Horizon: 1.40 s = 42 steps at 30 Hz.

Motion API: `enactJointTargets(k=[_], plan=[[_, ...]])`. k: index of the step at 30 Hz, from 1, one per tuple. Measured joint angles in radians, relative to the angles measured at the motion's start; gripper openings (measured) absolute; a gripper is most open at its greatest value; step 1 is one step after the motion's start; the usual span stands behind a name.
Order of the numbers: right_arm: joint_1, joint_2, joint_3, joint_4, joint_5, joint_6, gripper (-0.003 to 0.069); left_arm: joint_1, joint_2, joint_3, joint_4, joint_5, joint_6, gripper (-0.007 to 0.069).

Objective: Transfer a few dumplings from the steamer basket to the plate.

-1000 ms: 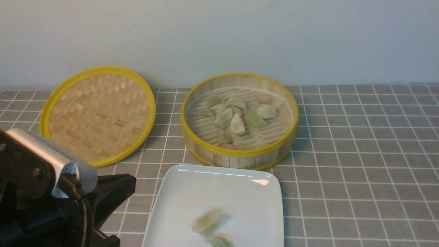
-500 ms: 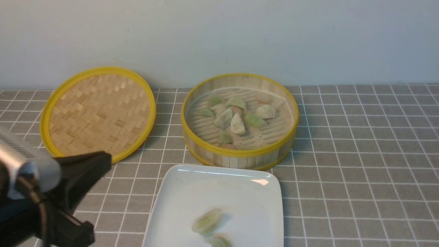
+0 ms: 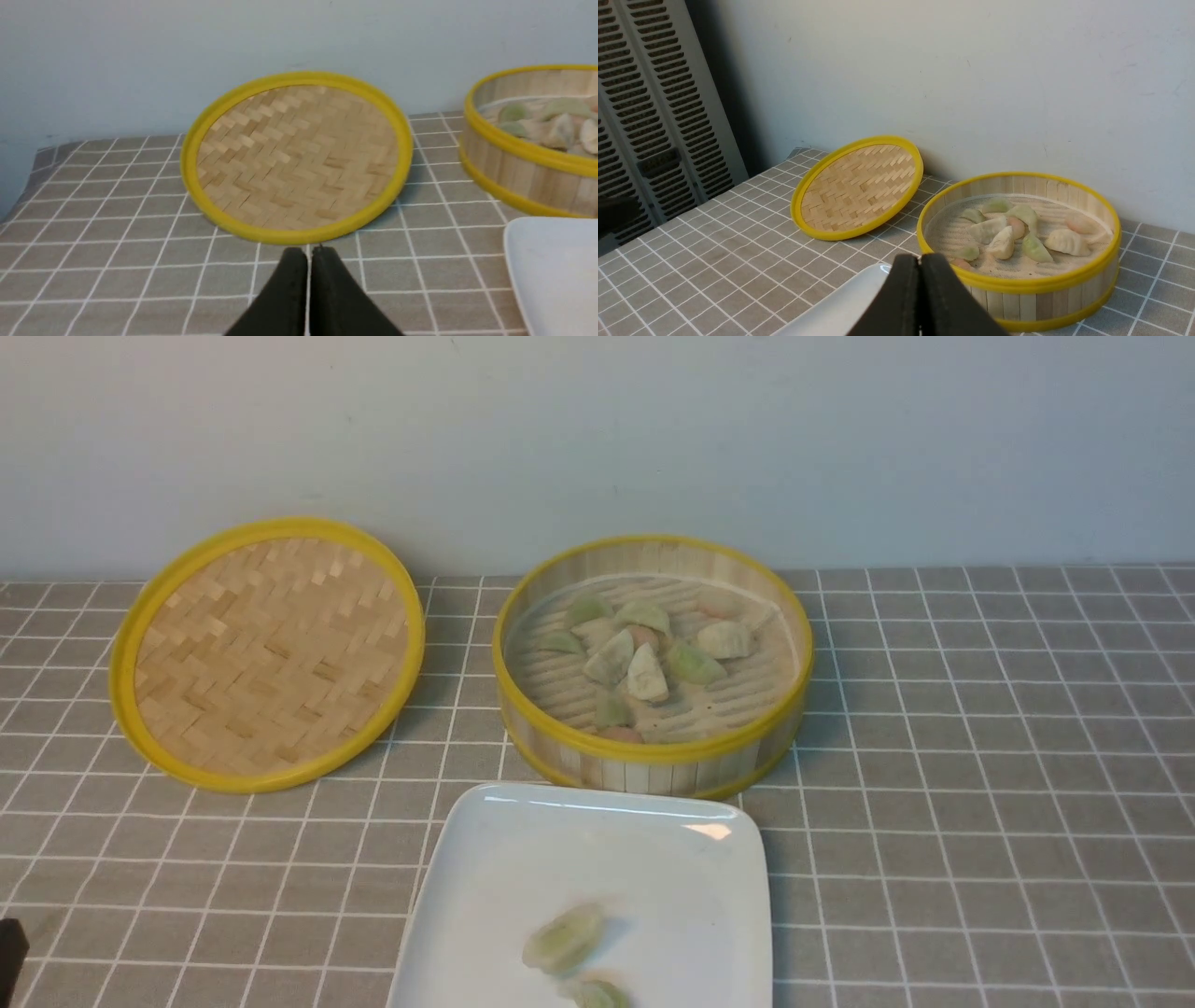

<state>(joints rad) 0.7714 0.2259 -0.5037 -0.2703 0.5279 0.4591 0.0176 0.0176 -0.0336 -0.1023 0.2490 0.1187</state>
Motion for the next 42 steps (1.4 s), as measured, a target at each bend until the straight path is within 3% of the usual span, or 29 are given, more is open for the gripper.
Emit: enactJointTargets(k=[9,42], plan=[[0.0,0.0,0.0,0.0,0.002,0.001,-0.0015,0.02,-0.029,0.061,0.004,0.119,0.004,-0.0005],[0.0,0.0,0.001,0.0,0.003,0.001,-0.0015,-0.035,-0.029,0.061,0.004,0.122,0.004,-0.0005]])
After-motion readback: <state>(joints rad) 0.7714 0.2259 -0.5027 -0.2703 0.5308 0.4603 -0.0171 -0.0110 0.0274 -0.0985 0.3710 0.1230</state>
